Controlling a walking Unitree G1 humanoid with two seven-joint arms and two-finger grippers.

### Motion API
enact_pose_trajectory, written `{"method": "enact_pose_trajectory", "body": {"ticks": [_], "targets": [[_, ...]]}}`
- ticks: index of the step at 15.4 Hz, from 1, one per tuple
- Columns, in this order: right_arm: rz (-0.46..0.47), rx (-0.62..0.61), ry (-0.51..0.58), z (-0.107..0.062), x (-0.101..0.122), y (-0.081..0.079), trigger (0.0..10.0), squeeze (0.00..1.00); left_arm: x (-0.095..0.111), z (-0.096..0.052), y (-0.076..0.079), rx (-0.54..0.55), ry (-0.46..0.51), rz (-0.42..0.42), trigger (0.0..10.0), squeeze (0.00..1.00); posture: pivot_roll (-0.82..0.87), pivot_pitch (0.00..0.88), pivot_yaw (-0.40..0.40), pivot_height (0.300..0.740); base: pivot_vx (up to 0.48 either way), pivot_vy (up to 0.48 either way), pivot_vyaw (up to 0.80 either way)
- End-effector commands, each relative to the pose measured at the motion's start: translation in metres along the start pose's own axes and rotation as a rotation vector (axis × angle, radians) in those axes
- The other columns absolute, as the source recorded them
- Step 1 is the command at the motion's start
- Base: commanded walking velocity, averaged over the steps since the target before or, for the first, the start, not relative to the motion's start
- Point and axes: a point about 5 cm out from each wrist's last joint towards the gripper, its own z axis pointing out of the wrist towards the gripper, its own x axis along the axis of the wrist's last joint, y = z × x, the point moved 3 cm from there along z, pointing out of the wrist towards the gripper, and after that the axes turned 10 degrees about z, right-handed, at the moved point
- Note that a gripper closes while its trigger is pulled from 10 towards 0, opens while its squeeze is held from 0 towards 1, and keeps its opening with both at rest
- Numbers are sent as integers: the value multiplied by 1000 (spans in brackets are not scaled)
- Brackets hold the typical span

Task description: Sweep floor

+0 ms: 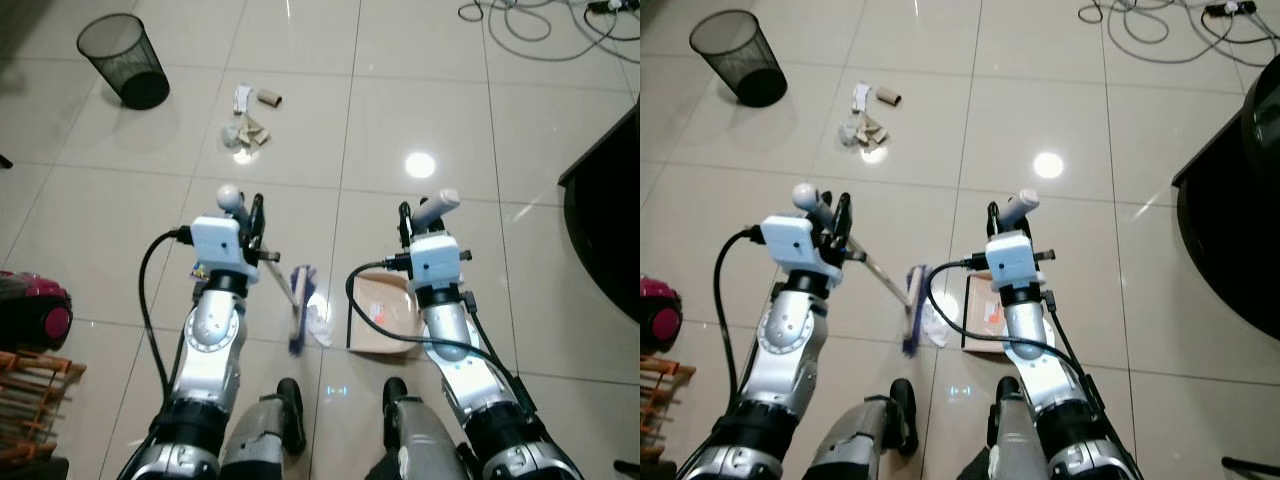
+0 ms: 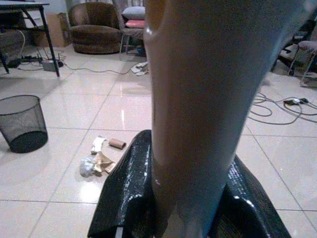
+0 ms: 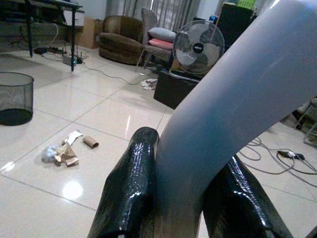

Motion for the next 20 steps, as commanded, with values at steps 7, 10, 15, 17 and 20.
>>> {"method": "enact_pose_trajectory", "body": {"ticks": [7, 10, 15, 17, 20], "targets": [[60, -13, -87, -14, -19, -3, 10000, 0, -11, -3, 23, 74, -95, -241, 10000, 0, 29, 416, 65, 740, 0, 0, 0], [104, -72, -101, -14, -21, 6, 10000, 0, 16, 19, 13, 179, -5, -386, 10000, 0, 24, 400, 64, 740, 0, 0, 0], [123, -100, -109, -18, -24, 19, 10000, 0, 34, 35, 22, -63, 6, -401, 10000, 0, 22, 360, 65, 740, 0, 0, 0], [137, -118, -108, -20, -24, 26, 10000, 0, 47, 39, 13, -151, 71, -323, 10000, 0, 28, 320, 59, 740, 0, 0, 0], [140, -139, -96, -24, -23, 39, 10000, 0, 72, 51, -18, -195, 171, -207, 10000, 0, 33, 269, 47, 740, 0, 0, 0]]}}
